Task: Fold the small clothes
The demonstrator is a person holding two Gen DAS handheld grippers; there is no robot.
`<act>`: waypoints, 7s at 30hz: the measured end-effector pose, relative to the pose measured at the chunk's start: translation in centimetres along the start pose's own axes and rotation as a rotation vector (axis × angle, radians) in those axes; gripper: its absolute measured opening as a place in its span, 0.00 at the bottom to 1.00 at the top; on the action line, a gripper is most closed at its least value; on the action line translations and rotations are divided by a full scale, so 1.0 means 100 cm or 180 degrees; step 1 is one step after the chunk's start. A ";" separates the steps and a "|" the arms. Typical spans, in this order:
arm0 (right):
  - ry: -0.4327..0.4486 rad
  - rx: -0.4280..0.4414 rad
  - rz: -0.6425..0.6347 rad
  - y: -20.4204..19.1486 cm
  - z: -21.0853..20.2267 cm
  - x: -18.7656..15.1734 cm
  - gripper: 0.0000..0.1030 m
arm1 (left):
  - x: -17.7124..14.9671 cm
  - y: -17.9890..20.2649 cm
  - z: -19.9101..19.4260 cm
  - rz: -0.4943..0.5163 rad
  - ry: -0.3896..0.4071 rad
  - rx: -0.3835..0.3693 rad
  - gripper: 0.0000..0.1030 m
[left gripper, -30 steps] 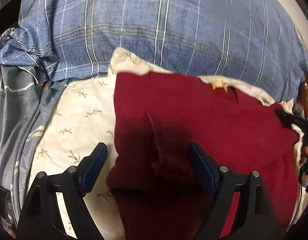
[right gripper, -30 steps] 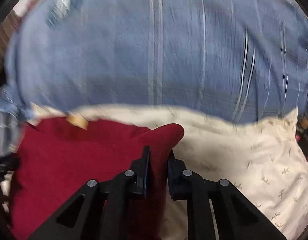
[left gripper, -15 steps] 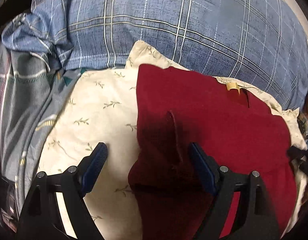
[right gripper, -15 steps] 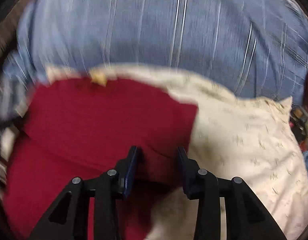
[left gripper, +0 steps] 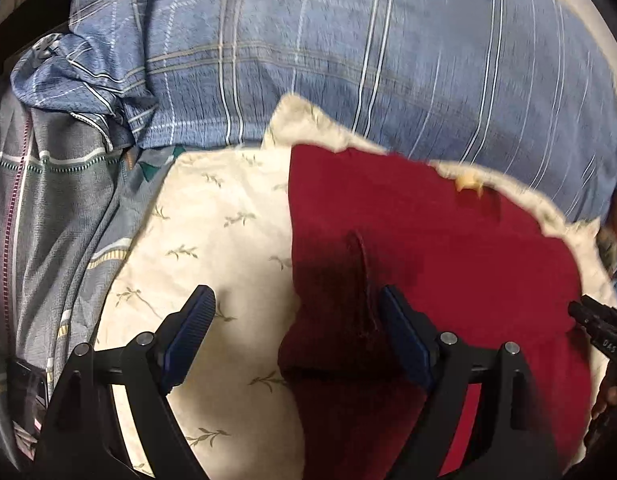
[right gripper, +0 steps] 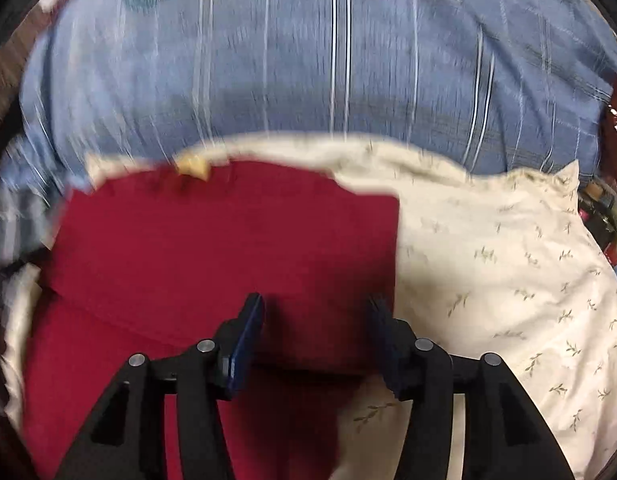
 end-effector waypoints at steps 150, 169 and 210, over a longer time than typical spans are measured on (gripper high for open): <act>0.0631 0.1871 0.0558 -0.005 -0.079 0.012 0.10 | 0.012 0.023 -0.078 -0.0060 0.0256 -0.1243 0.07; 0.0441 0.0967 0.0073 -0.033 -0.028 0.053 0.47 | 0.046 0.003 -0.016 -0.0134 0.0199 -0.0605 0.76; -0.0004 0.1429 -0.0920 -0.280 0.012 0.107 0.33 | -0.021 -0.046 -0.012 -0.0581 -0.0109 -0.0412 0.79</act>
Point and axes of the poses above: each gripper's, at about its wrist camera, not at the fingertips, and z roughly the way its jaws point, y to its right, x to its top, the point moved 6 cm from there along z, roughly the way its jaws point, and after that the axes turned 13 degrees about -y, right-handed, at the moved point
